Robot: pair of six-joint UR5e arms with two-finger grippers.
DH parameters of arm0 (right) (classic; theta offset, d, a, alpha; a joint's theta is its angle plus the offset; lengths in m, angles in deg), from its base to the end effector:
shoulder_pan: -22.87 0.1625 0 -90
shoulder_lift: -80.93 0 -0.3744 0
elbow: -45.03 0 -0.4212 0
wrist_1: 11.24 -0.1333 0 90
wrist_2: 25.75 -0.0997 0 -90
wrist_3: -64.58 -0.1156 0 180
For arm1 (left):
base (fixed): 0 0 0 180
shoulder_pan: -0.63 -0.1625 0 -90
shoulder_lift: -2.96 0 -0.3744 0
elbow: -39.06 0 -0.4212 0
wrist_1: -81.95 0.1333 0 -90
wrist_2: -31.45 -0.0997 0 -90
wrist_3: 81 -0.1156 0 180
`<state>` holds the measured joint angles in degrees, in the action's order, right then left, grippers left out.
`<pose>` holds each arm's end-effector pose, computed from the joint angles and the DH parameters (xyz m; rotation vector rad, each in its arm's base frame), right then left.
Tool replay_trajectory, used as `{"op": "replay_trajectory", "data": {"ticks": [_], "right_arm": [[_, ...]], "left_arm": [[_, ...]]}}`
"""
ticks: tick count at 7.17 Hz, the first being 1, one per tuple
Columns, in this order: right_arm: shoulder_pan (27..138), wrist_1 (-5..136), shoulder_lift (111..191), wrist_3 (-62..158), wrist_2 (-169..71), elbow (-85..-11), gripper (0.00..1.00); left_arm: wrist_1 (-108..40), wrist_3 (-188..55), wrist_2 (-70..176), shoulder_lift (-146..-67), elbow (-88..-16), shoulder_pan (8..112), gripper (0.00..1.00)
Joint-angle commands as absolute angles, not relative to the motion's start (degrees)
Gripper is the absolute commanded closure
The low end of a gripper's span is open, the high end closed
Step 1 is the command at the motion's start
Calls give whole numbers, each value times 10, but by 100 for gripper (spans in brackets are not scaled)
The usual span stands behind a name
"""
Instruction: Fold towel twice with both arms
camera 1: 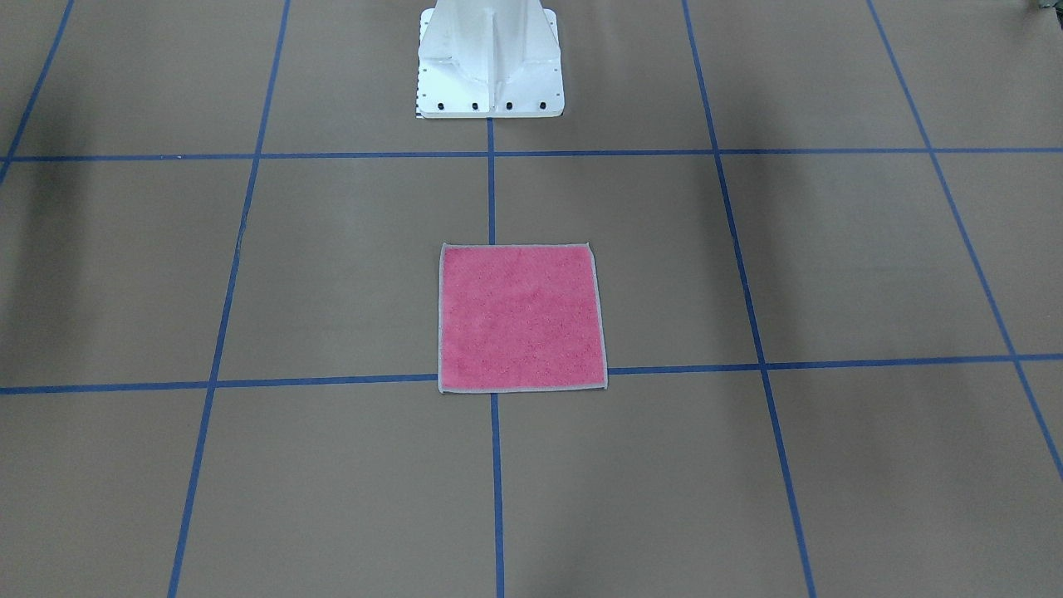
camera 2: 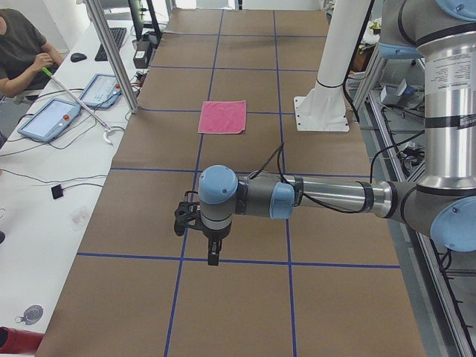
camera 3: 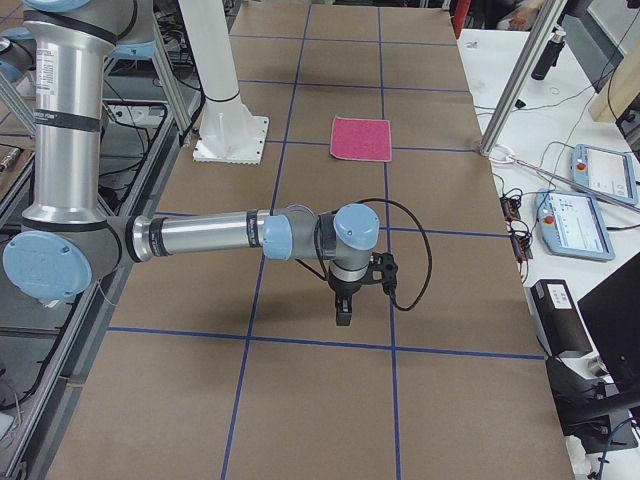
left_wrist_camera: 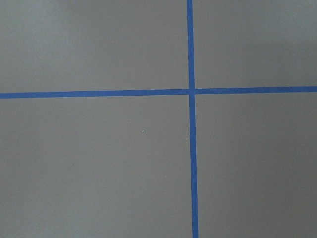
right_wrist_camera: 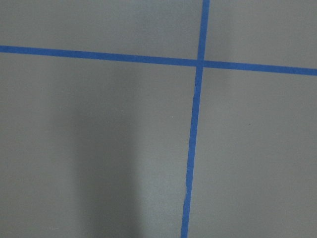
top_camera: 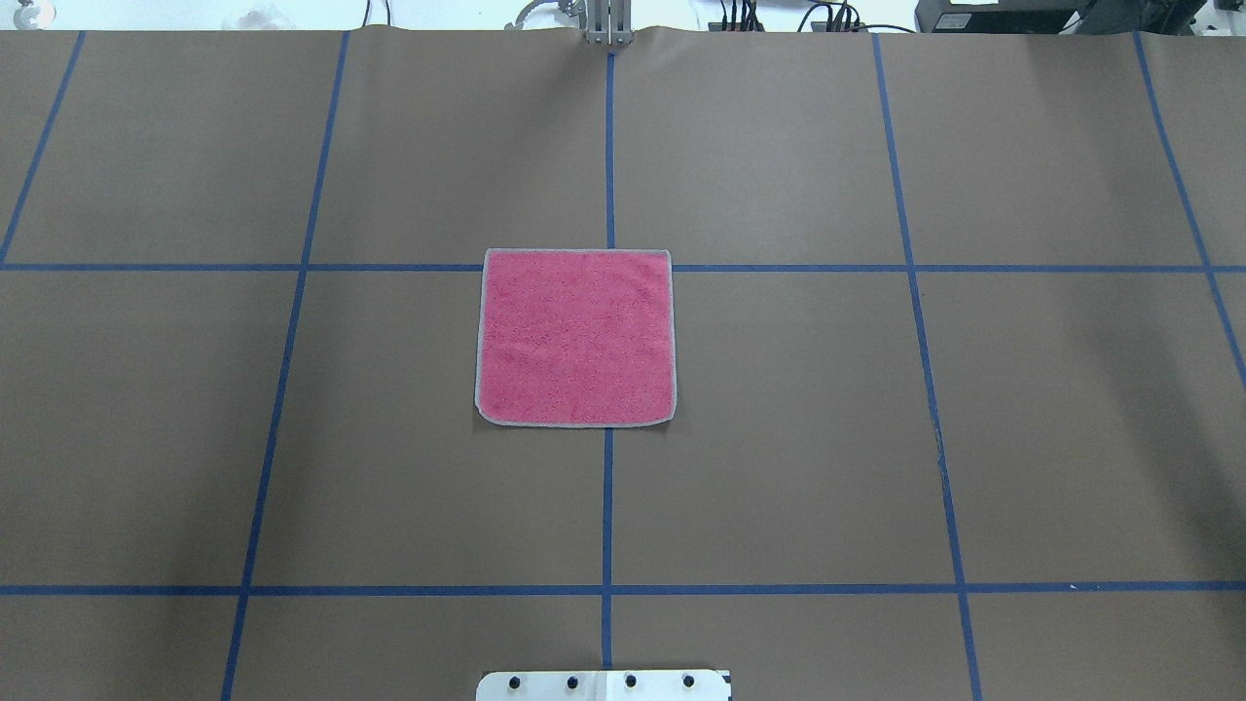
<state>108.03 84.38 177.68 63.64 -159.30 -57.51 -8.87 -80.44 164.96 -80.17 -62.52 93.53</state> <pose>0.0134 -0.4778 0.5753 -0.0355 -0.7594 -0.0659 -0.0780 -0.4790 0.5735 0.1073 0.7567 -0.0208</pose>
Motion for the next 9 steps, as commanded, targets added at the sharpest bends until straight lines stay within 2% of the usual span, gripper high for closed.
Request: {"op": "replay_trajectory", "data": {"ticks": [1,9], "right_arm": [[1080,844,1782,637,-1593,-574,0],[1079,844,1782,633,-1623,-574,0]], "left_arm": [[-89,-806,1650,-802,-628,932,0],[-91,-767,1725,-792,-627,915,0]]}}
